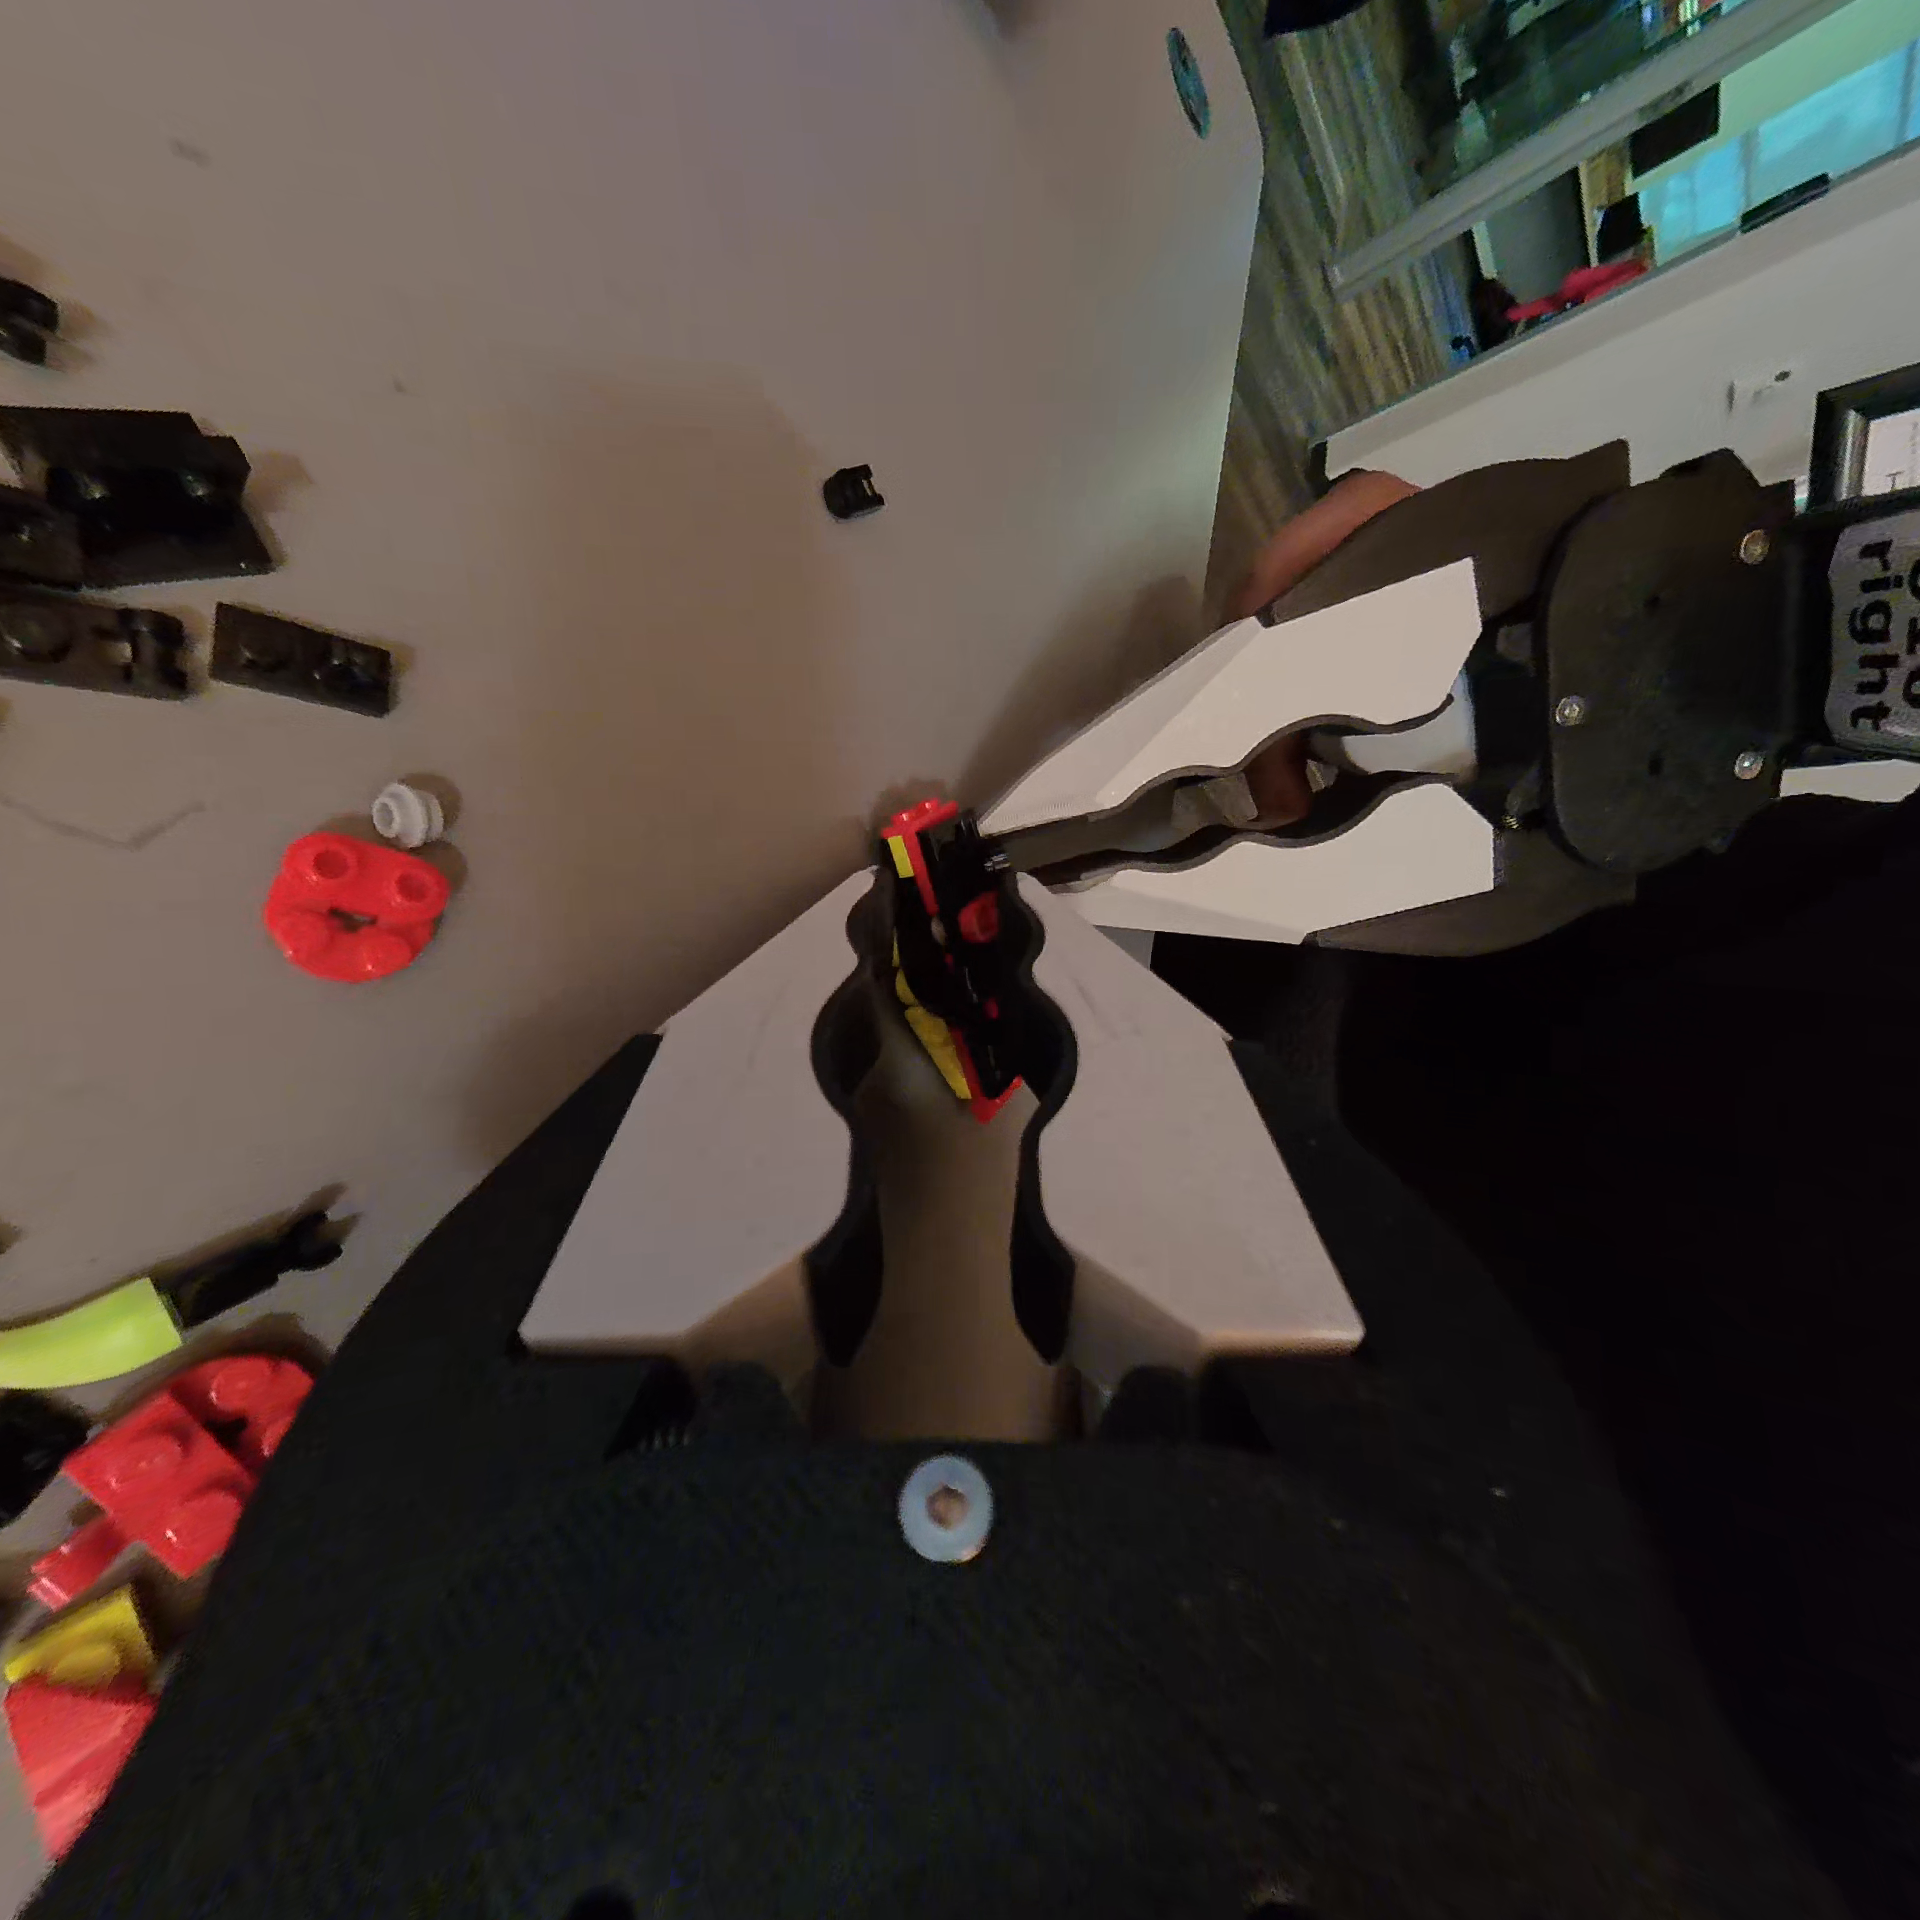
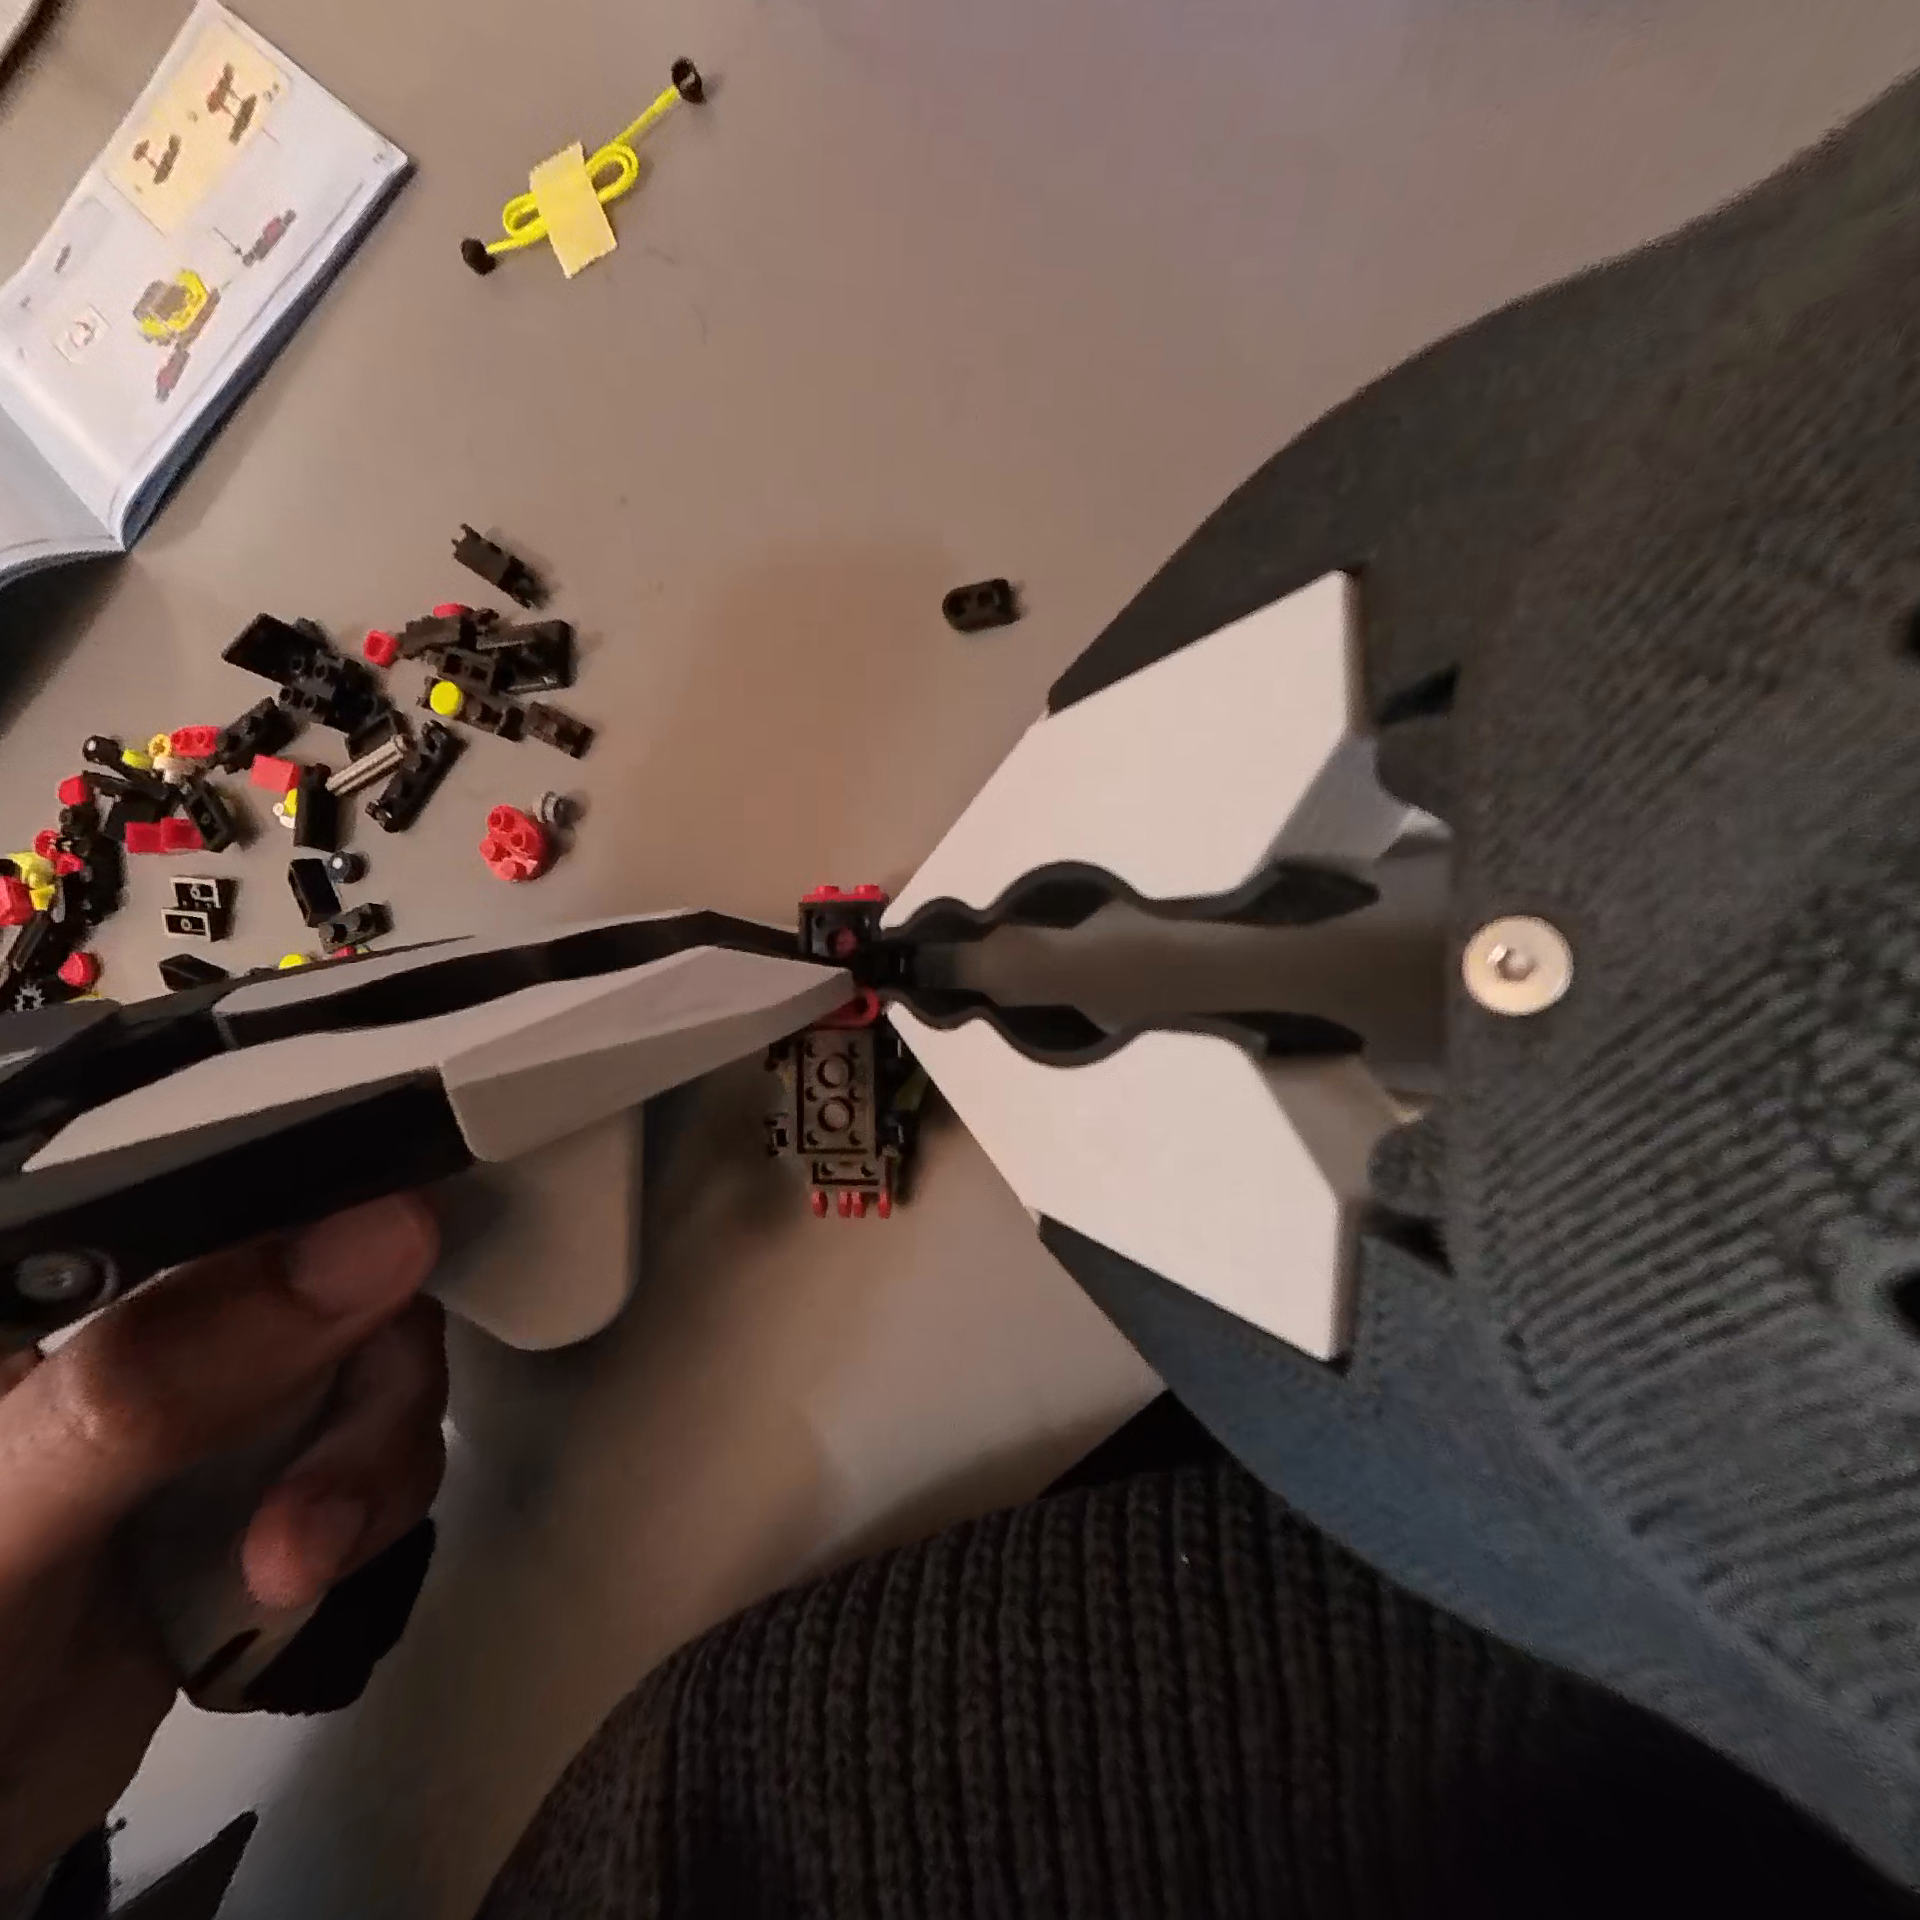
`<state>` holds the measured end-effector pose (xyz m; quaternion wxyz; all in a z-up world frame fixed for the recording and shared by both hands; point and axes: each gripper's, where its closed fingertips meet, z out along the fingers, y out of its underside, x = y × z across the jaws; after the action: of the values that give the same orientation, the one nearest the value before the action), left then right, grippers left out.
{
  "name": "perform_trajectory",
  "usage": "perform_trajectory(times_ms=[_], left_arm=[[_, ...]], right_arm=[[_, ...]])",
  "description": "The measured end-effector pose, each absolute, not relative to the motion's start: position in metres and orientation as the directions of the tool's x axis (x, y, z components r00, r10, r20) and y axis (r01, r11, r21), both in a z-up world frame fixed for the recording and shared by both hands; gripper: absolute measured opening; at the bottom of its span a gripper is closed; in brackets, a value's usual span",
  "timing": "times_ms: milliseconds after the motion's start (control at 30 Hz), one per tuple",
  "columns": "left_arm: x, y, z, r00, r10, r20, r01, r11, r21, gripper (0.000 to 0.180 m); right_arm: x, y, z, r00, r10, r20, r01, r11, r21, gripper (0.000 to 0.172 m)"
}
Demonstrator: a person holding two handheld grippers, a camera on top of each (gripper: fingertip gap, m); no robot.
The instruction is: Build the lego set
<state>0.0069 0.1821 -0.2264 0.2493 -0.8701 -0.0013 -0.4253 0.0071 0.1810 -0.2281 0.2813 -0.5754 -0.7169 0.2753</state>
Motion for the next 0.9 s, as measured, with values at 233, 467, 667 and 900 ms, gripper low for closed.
perform_trajectory(times_ms=[233, 467, 667, 900], left_arm=[[0.0095, 0.1819, -0.2256, 0.628, -0.214, 0.749, 0.208, -0.881, -0.425, 0.023], [0.008, 0.1848, -0.2253, 0.634, -0.201, 0.746, 0.226, -0.875, -0.428, 0.016], [0.0069, 0.1856, -0.2244, 0.625, -0.198, 0.755, 0.237, -0.873, -0.426, 0.013], [0.0059, 0.1858, -0.225, 0.627, -0.199, 0.754, 0.241, -0.87, -0.43, 0.003]], right_arm=[[0.0076, 0.1797, -0.2281, -0.201, 0.972, 0.125, 0.665, 0.229, -0.71, 0.006], [0.0079, 0.1825, -0.2267, -0.193, 0.972, 0.136, 0.664, 0.231, -0.712, 0.006], [0.008, 0.1824, -0.2261, -0.191, 0.974, 0.124, 0.661, 0.221, -0.718, 0.007], [0.0102, 0.181, -0.2273, -0.187, 0.981, 0.054, 0.67, 0.167, -0.724, 0.006]])
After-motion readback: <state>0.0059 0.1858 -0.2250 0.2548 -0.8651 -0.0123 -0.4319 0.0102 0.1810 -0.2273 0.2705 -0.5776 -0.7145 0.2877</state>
